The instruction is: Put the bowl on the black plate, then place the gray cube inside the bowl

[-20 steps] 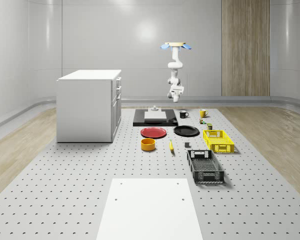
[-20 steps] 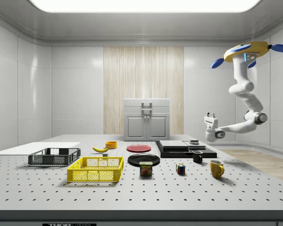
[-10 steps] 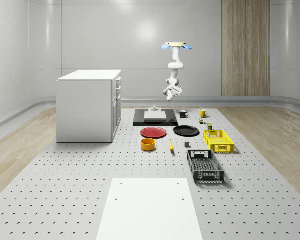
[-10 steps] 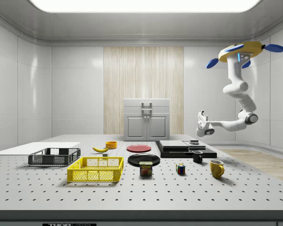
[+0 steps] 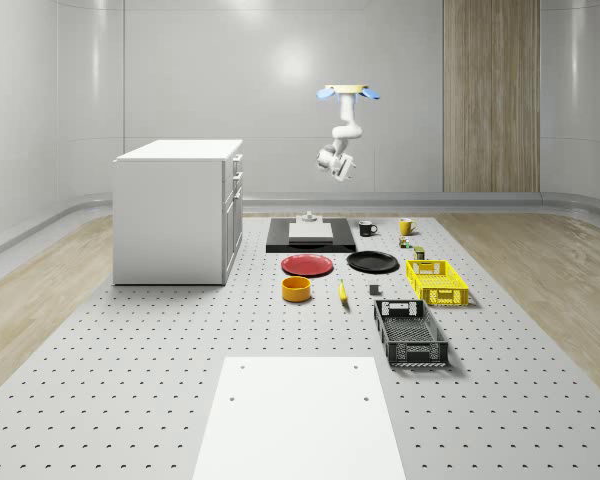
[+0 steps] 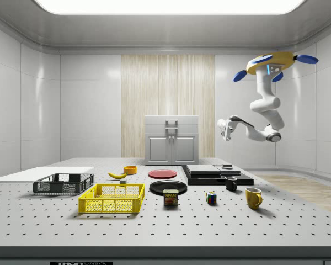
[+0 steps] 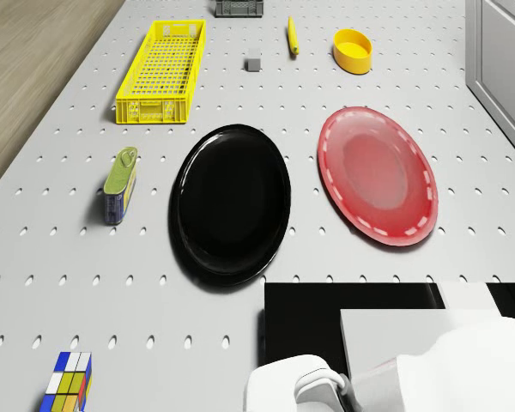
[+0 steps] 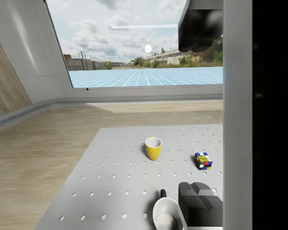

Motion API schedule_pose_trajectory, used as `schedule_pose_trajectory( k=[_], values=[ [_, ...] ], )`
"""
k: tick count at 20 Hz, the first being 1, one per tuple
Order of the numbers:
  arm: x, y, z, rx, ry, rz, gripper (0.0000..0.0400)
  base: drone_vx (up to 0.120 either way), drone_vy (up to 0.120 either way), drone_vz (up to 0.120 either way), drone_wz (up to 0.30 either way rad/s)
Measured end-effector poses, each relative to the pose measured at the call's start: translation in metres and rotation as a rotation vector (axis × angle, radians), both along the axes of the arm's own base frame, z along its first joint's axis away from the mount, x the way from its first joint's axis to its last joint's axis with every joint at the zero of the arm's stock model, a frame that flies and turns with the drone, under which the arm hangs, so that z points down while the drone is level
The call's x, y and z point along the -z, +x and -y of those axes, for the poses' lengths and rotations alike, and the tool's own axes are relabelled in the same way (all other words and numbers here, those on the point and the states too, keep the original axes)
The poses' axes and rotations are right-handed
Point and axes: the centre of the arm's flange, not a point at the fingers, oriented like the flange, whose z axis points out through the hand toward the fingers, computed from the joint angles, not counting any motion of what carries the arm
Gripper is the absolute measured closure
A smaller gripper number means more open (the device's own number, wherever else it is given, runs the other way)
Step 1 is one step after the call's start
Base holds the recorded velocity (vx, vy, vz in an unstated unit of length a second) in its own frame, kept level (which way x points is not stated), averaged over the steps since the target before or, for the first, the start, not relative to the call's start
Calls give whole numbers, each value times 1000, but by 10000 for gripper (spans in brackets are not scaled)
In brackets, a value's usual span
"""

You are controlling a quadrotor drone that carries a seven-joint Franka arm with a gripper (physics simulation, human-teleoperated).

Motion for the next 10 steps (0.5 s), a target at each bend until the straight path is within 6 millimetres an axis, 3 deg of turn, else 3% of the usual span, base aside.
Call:
schedule_pose_trajectory(
  k=[3,6,10],
  values=[
    [24,1,26,13,-357,-1,0,120,-120,0,0],
    [34,1,46,20,-587,-4,0,120,-120,0,0],
    [38,1,62,24,-757,-7,0,120,0,0,0]
  ],
)
